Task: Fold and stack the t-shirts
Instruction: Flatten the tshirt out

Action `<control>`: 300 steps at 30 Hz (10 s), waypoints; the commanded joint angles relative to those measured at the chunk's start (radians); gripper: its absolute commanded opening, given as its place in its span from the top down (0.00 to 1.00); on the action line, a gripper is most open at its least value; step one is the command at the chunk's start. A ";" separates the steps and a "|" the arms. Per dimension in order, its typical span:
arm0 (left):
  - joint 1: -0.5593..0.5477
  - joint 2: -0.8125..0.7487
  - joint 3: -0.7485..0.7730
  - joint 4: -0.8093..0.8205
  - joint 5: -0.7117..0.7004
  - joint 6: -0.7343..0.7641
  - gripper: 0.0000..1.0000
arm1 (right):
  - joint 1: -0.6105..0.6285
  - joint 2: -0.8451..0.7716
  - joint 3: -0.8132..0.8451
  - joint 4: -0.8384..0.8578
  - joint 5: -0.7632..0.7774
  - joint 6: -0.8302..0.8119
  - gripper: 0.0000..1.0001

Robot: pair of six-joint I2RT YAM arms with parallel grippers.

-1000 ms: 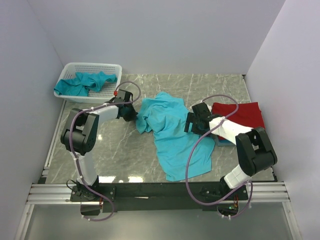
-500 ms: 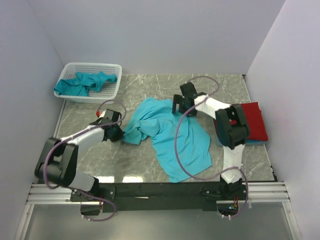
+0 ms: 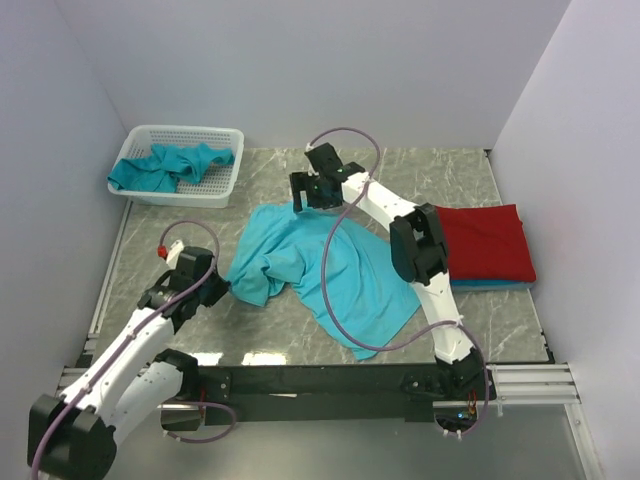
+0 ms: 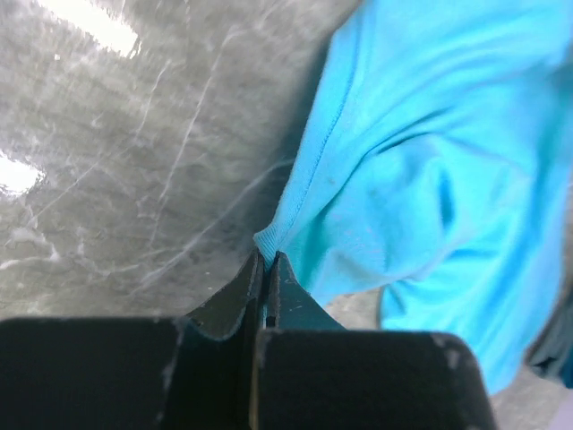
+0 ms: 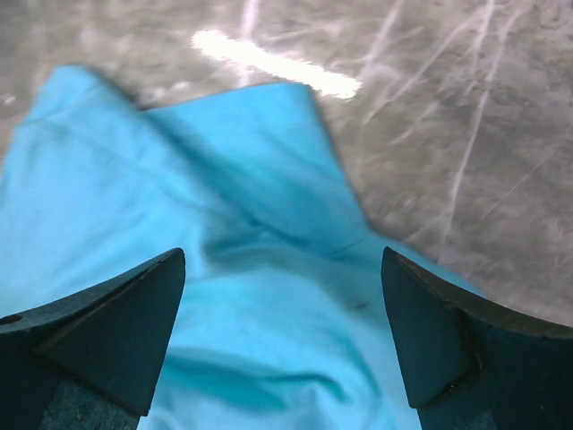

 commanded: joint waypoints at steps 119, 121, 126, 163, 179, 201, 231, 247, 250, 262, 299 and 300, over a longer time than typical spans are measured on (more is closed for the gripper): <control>0.079 0.158 0.832 -0.041 -0.533 0.138 0.98 | -0.216 -1.415 -0.803 -0.056 0.123 0.012 1.00; 0.091 0.253 0.832 -0.083 -0.528 0.118 0.90 | -0.285 -1.332 -0.839 0.025 0.069 0.014 1.00; 0.154 0.540 0.923 -0.121 -0.420 0.129 0.20 | -0.345 -1.022 -0.804 0.077 0.093 0.012 0.79; -0.034 0.475 0.140 0.137 0.019 0.078 0.00 | -0.023 -0.853 -1.263 0.287 -0.082 0.186 0.07; 0.132 0.651 0.281 0.252 -0.022 0.208 0.00 | -0.029 -0.642 -1.017 0.291 -0.046 0.113 0.07; 0.108 0.161 0.085 -0.440 -0.130 -0.324 0.01 | -0.049 -1.103 -1.181 0.178 0.184 0.172 0.04; 0.180 0.314 -0.032 -0.198 -0.102 -0.273 0.91 | -0.164 -1.250 -1.305 0.132 0.101 0.205 0.04; 0.181 0.183 -0.026 -0.066 -0.071 -0.103 0.99 | -0.035 -1.356 -1.474 -0.049 0.075 0.363 0.05; 0.181 0.173 -0.027 -0.064 -0.084 -0.088 0.99 | 0.015 -1.306 -1.473 -0.040 0.134 0.409 0.10; 0.181 0.174 -0.021 -0.049 -0.111 -0.057 0.99 | 0.048 -1.111 -1.437 0.078 0.230 0.443 0.37; 0.180 -0.007 0.354 0.014 -0.140 -0.008 0.99 | -0.037 -1.259 -0.984 -0.052 0.388 0.239 1.00; 0.180 0.005 0.406 0.009 -0.151 -0.011 0.99 | -0.063 -1.270 -0.968 -0.045 0.388 0.227 1.00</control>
